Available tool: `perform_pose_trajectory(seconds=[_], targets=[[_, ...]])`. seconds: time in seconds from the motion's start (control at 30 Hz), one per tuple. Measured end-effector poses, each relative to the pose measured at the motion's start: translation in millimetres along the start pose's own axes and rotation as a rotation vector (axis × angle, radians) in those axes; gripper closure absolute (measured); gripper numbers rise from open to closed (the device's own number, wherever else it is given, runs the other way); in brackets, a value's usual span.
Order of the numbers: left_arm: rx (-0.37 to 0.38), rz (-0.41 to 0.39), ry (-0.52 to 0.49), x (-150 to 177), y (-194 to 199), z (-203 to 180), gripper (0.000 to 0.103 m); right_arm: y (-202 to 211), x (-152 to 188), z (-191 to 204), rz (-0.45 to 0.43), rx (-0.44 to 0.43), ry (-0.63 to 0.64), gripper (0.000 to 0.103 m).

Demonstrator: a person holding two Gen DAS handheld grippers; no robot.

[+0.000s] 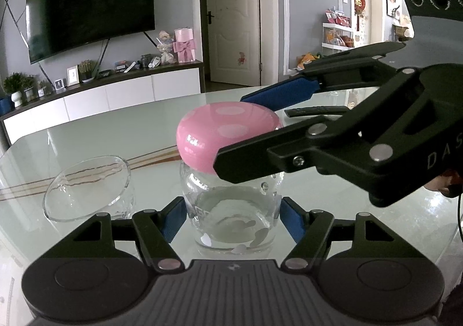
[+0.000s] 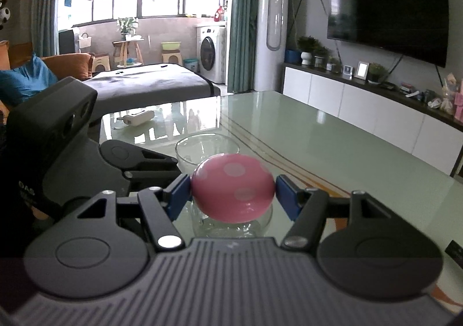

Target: Unscrew bottle cap and pour

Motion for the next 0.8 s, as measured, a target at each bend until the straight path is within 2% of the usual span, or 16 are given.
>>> perform_pose_trajectory(seconds=[0.2,0.27,0.33,0.6,0.8], targets=[[-0.002,0.0,-0.002,0,-1,0,0.029,-1,0,5,0.004,0.016,0.002,0.03],[-0.003,0.0,-0.001,-2,1,-1,0.029,0,-1,7,-0.009,0.03,-0.007,0.02],[-0.001,0.001,-0.001,-2,1,3,0.029,3,-2,10,-0.019,0.051,-0.022,0.016],[-0.001,0.002,0.009,-4,-2,5,0.029,4,-5,24,-0.011,0.185,-0.125,0.016],[-0.007,0.006,0.015,-6,-3,6,0.028,0,-11,35,-0.01,0.232,-0.168,0.017]])
Point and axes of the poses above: each gripper's, at about its wrist camera, not at the fingertips, and y roughly against the way its jaws point, z to its left, x to its underside, the point moved 1 cm from there along -y, roughly the way its jaws point, and after that the axes turned 12 degrees about z, right-handed, at the moved point
